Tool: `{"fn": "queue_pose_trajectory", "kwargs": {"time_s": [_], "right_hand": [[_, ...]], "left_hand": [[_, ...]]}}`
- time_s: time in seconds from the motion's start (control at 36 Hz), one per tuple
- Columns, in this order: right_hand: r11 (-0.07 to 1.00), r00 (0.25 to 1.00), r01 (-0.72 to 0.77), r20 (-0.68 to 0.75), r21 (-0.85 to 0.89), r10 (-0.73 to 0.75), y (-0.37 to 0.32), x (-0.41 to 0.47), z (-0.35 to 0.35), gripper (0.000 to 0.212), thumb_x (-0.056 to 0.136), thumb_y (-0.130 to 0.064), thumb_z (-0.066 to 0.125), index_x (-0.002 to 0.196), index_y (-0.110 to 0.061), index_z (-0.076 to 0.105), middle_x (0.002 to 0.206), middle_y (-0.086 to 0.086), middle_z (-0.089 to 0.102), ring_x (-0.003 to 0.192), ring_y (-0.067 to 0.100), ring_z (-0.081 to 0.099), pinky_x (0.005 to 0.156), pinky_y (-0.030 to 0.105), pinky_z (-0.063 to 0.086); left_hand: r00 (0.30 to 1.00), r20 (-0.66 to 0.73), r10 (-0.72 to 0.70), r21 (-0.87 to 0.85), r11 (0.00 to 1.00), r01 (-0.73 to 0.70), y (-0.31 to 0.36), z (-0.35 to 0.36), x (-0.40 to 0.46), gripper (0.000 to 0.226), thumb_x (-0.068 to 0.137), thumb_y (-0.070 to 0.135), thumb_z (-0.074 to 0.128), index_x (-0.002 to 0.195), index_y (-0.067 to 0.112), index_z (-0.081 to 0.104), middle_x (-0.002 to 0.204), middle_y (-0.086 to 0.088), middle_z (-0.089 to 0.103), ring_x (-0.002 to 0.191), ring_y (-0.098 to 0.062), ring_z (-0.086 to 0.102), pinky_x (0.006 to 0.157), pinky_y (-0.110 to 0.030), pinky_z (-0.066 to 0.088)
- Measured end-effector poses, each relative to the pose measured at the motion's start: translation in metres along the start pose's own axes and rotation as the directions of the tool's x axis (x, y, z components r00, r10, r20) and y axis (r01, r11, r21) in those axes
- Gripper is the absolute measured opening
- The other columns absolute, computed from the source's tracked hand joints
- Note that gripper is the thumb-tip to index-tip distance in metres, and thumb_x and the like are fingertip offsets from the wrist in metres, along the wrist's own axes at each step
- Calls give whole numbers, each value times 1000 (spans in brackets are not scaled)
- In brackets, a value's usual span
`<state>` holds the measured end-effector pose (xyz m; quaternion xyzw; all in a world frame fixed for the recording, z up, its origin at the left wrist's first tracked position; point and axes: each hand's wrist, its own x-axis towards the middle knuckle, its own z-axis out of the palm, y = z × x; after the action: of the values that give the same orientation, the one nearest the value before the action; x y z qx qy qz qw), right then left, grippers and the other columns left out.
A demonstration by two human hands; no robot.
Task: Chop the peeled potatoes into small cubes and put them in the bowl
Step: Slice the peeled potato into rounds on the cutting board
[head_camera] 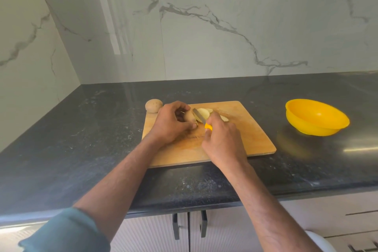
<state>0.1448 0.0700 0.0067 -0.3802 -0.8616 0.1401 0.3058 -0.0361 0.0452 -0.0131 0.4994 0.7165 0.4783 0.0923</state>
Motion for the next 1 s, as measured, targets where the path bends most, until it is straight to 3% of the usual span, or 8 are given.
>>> {"fn": "queue_pose_trajectory", "kwargs": {"time_s": [0.11,0.22,0.36,0.53,0.69,0.86,1.0], "right_hand": [[999,1000,7,14,-32,-6,-6,3,5,11,96,-13,55,104,-19,50,84,4,62,77,25,61,55,27,38],[998,999,10,46,-62,-7,-6,4,5,19,97,-13,54,116,-16,54,83,0,54,72,20,52,48,20,28],[995,997,38,68,-93,-31,-4,-1,5,22,94,-12,55,116,-15,54,86,3,61,73,22,56,56,29,42],[998,999,12,34,-70,-10,1,-3,-4,17,96,-13,55,111,-19,54,78,-5,49,68,17,44,48,16,20],[999,1000,-26,-9,-18,26,6,-1,-3,14,96,-11,56,106,-20,52,79,-6,50,74,17,46,48,16,22],[1000,999,-24,-27,10,24,7,5,2,18,95,-10,56,97,-23,44,82,-2,57,78,20,51,61,29,34],[995,997,48,-63,82,-43,6,7,6,19,96,-11,57,110,-21,50,83,-3,59,75,15,49,51,16,26]], "left_hand": [[1000,-2,5,3,1000,-5,1,0,0,52,67,17,96,110,19,67,99,3,70,94,-21,68,87,-37,59],[1000,-18,6,27,1000,-6,1,0,0,53,67,21,96,112,16,68,98,4,69,92,-19,67,85,-37,59],[999,-34,9,72,997,-6,2,1,2,53,70,26,94,116,15,68,100,5,68,92,-16,64,86,-37,58],[998,-58,-17,30,999,18,3,-2,0,50,75,24,91,119,14,68,103,4,70,95,-14,67,89,-35,59],[999,-21,-42,-20,999,41,5,-3,-2,52,71,27,94,115,15,69,101,4,71,95,-14,68,89,-34,60],[999,-18,-47,-26,999,47,3,-3,-1,50,67,26,96,108,19,69,99,3,72,94,-17,69,87,-39,60],[998,-32,-45,-57,997,43,1,-3,-1,48,67,21,96,107,14,70,97,0,73,92,-16,71,88,-36,60]]}}
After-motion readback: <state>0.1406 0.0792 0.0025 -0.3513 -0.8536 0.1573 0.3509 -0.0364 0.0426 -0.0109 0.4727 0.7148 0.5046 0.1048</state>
